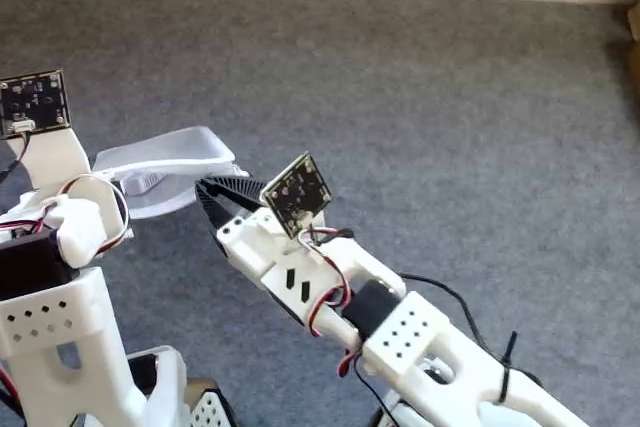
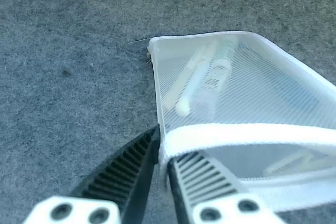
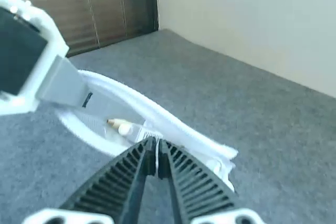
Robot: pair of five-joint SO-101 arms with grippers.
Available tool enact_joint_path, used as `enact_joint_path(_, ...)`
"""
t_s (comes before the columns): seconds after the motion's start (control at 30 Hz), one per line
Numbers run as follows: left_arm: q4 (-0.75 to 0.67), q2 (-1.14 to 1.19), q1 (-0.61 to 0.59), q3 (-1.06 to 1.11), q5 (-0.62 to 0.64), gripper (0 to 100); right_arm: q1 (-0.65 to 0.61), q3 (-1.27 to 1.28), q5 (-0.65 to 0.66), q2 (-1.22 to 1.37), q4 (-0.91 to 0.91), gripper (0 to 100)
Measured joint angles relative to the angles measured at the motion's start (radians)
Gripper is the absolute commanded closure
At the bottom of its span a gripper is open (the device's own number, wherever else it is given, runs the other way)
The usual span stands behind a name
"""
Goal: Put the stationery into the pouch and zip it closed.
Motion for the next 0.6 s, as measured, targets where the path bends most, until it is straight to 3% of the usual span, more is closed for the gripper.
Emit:
enact_joint_path(0.2, 0.000, 0.000, 0.000, 0.000, 0.000, 99, 0.002, -0.015, 0.000, -0.046, 0.201, 97.8)
enact_joint_path(0.37, 0.000, 0.000, 0.000, 0.000, 0.000, 99, 0.002, -0.120, 0.000, -0.046, 0.400, 83.5)
enact_joint_path(0.43, 0.000, 0.000, 0.000, 0.000, 0.000, 99, 0.002, -0.147, 0.000, -0.046, 0.470, 82.5)
enact_joint_path(0.6, 0.000, 0.000, 0.000, 0.011, 0.000, 99, 0.002, -0.160, 0.000, -0.046, 0.503, 82.5)
